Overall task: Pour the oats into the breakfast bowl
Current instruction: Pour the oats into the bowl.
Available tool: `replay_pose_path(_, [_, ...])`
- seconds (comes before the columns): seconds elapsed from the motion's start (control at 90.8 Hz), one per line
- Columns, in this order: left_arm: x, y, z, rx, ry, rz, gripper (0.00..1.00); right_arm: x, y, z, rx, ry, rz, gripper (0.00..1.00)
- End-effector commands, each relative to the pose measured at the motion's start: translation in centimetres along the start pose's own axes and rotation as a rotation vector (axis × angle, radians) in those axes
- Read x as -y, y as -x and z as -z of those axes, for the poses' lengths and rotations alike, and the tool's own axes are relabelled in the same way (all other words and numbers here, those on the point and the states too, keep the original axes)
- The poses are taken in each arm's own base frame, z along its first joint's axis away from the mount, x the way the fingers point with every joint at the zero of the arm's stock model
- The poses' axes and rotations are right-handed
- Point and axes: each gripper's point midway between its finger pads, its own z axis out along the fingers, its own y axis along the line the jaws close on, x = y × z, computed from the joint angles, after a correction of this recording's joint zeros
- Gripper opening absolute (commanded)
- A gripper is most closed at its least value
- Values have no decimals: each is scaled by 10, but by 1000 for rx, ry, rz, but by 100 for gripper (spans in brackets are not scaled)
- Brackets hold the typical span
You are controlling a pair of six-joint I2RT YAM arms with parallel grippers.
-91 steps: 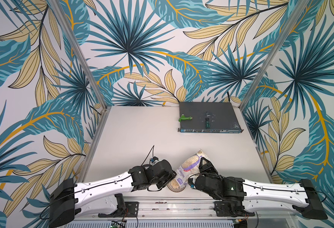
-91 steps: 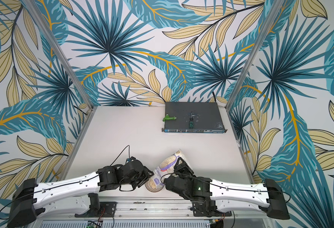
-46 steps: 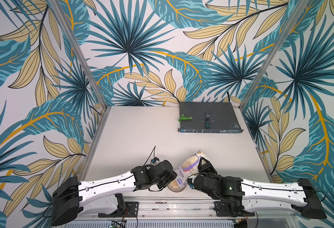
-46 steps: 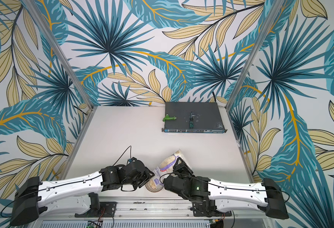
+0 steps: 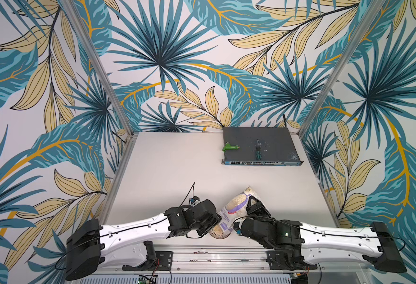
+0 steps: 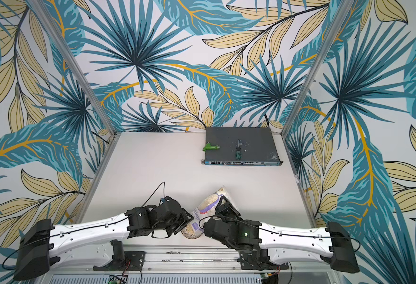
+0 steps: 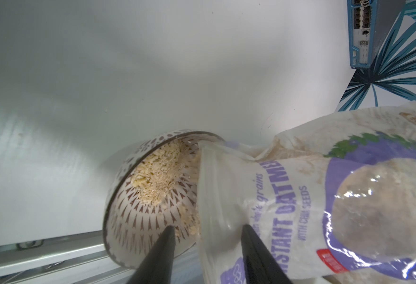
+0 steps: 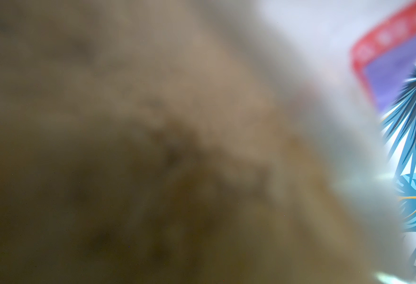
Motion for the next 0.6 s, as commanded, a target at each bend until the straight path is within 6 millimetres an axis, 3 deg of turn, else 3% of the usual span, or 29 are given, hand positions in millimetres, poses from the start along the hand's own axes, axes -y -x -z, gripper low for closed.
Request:
replay_pose_path(0.0, [-5,-1,-3,-4,11,-9,48,33,-17,6,-76,-96,-141,0])
replay_pose_path(0.32, [-5,-1,-3,-4,11,-9,48,36,-17,7,-84,-101,-128,0])
replay_pose_path(0.584, [-5,-2,-4,-6,10,-12,47,27,-19,6,-97,-94,-100,0])
